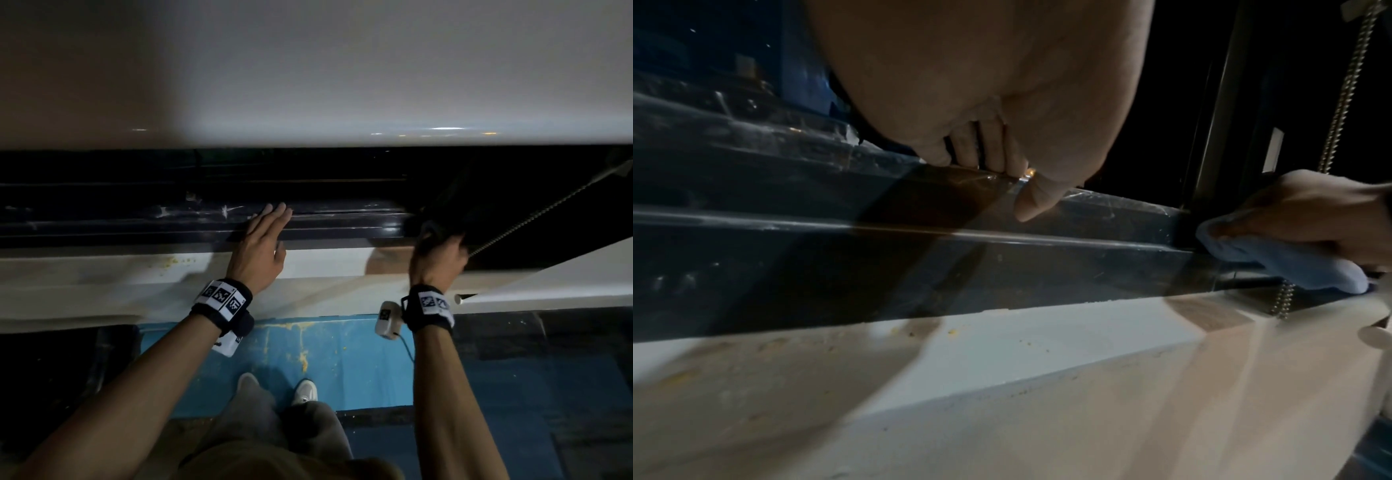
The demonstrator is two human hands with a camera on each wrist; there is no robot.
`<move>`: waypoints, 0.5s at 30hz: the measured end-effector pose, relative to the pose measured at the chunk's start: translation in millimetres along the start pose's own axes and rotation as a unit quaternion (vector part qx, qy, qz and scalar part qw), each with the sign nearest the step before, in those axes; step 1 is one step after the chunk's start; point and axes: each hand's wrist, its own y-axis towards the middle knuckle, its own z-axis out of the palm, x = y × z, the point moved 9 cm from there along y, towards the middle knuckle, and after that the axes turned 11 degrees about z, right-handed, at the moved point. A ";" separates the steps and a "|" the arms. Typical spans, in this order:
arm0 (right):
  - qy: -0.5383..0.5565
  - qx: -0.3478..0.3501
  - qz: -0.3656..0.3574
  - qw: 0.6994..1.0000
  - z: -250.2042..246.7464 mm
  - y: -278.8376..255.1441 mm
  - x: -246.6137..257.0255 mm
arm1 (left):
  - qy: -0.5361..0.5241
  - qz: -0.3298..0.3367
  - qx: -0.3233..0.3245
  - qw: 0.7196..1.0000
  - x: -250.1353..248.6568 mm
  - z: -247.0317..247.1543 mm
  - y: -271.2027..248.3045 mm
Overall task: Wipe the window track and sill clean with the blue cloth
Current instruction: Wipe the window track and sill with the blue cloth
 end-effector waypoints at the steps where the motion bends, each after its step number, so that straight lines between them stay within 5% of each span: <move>1: -0.010 -0.010 0.015 1.000 -0.4 8.5 -2.6 | 0.000 0.000 -0.002 1.000 -0.1 -0.1 0.1; 5: -0.021 -0.009 -0.033 0.999 25.4 -5.7 14.9 | -0.002 0.000 -0.017 1.000 -0.4 1.6 -1.1; 10: -0.055 0.057 -0.252 0.965 60.8 -60.1 38.9 | 0.002 -0.001 -0.017 1.000 -2.4 4.2 -3.1; 15: 0.001 0.002 -0.184 0.983 43.9 -44.6 34.7 | -0.001 0.005 -0.003 1.000 0.2 2.1 -3.6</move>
